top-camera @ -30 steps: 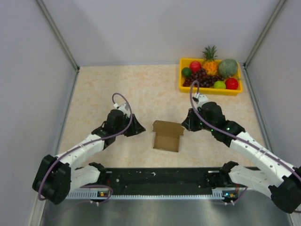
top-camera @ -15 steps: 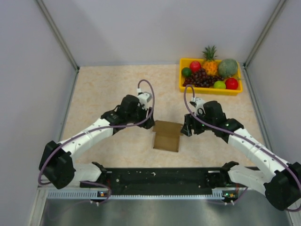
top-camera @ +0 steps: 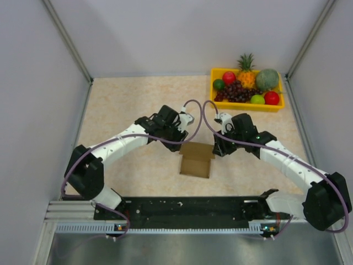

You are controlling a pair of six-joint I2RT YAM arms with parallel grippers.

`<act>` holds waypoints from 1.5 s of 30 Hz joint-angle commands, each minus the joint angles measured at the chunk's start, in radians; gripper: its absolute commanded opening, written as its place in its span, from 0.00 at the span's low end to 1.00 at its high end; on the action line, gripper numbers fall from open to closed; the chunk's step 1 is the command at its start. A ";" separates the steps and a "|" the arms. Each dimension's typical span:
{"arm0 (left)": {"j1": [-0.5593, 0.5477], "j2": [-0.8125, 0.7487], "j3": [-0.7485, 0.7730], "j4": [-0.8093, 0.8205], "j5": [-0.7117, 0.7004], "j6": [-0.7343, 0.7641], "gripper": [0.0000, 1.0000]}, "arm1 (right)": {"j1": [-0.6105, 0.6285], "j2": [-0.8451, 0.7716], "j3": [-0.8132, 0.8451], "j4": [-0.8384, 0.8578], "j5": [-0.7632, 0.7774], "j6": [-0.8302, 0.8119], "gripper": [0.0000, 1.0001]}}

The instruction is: Fold the paper box

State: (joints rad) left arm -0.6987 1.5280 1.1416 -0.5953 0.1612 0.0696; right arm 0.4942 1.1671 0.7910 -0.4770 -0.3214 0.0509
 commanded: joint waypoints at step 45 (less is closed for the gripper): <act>-0.097 -0.014 0.029 0.129 -0.190 -0.261 0.00 | 0.279 0.095 0.151 0.057 0.525 0.337 0.00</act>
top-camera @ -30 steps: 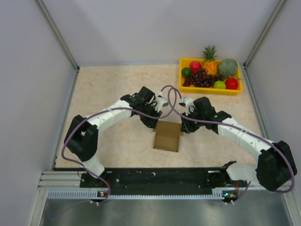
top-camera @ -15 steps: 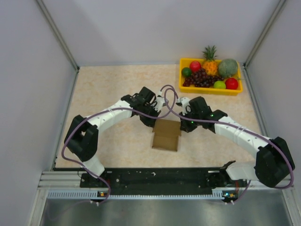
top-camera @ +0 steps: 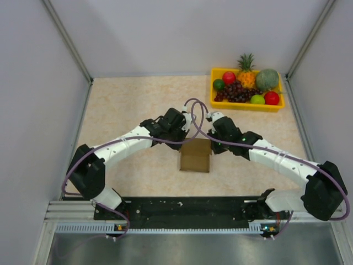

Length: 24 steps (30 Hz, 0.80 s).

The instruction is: Fold the paper box

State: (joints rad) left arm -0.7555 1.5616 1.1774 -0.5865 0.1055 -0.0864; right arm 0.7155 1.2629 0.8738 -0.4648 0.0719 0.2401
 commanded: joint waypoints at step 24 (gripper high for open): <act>-0.088 -0.097 -0.154 0.330 -0.342 -0.323 0.00 | 0.225 0.170 0.133 0.074 0.579 0.435 0.00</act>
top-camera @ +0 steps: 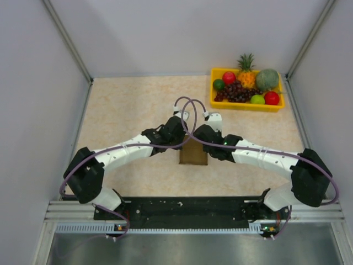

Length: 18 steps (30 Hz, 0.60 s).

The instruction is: Fold the paper box

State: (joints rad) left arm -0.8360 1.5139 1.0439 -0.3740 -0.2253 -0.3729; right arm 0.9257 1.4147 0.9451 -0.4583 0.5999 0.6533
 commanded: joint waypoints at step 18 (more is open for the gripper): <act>-0.031 -0.115 -0.206 0.325 -0.150 -0.135 0.00 | 0.071 0.036 -0.057 0.208 0.191 0.187 0.00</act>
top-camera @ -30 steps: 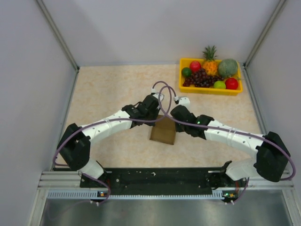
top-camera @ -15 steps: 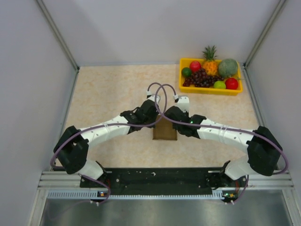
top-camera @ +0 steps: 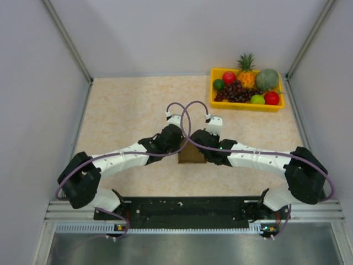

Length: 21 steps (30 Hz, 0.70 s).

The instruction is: Fold the paper box

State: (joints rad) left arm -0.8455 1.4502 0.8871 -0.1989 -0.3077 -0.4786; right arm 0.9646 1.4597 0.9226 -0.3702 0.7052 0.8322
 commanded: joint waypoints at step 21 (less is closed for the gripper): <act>-0.036 0.119 0.134 0.059 -0.188 -0.114 0.00 | 0.036 0.050 -0.087 0.346 0.194 -0.130 0.00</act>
State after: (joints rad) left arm -0.8776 1.5383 0.9443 -0.1387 -0.4934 -0.5495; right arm 0.9928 1.4811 0.8055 -0.0597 0.8856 0.6846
